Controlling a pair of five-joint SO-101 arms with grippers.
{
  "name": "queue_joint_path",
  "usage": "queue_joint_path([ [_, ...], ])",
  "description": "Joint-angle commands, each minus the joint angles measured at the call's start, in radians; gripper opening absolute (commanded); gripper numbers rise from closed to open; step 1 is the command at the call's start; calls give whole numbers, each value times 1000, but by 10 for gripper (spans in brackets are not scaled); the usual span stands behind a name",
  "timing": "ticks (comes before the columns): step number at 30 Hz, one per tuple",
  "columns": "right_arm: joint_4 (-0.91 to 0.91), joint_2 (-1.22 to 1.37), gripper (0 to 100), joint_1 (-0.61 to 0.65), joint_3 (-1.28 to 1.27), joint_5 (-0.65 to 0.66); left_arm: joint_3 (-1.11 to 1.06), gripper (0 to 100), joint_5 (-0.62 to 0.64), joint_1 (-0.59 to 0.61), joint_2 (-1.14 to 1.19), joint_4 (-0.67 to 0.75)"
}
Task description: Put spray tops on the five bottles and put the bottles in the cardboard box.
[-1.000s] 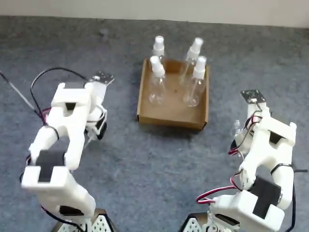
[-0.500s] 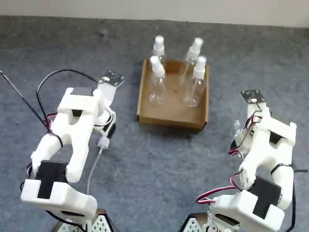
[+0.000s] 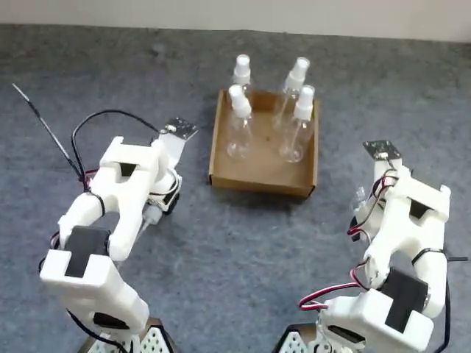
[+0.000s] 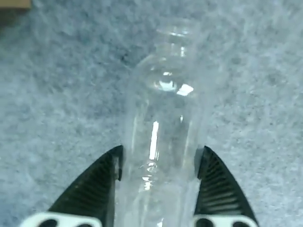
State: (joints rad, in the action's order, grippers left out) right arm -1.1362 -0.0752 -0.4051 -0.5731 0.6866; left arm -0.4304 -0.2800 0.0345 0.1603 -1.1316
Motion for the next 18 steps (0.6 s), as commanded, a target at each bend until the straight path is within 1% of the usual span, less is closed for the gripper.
queue_joint_path([
  [1,-13,-10,116,-1,4,11,31,2,12,-2,-159,-18],
  [6,-7,-7,116,-1,4,11,18,2,83,-21,-375,-94],
  [10,-16,-10,116,-1,12,6,-47,3,164,-74,-509,-95],
  [13,-16,-12,116,-1,13,5,-111,4,233,-122,-564,-94],
  [15,-16,-12,120,-2,13,5,-150,4,259,-140,-582,-57],
  [18,-16,-12,132,-2,13,5,-213,4,261,-143,-587,15],
])
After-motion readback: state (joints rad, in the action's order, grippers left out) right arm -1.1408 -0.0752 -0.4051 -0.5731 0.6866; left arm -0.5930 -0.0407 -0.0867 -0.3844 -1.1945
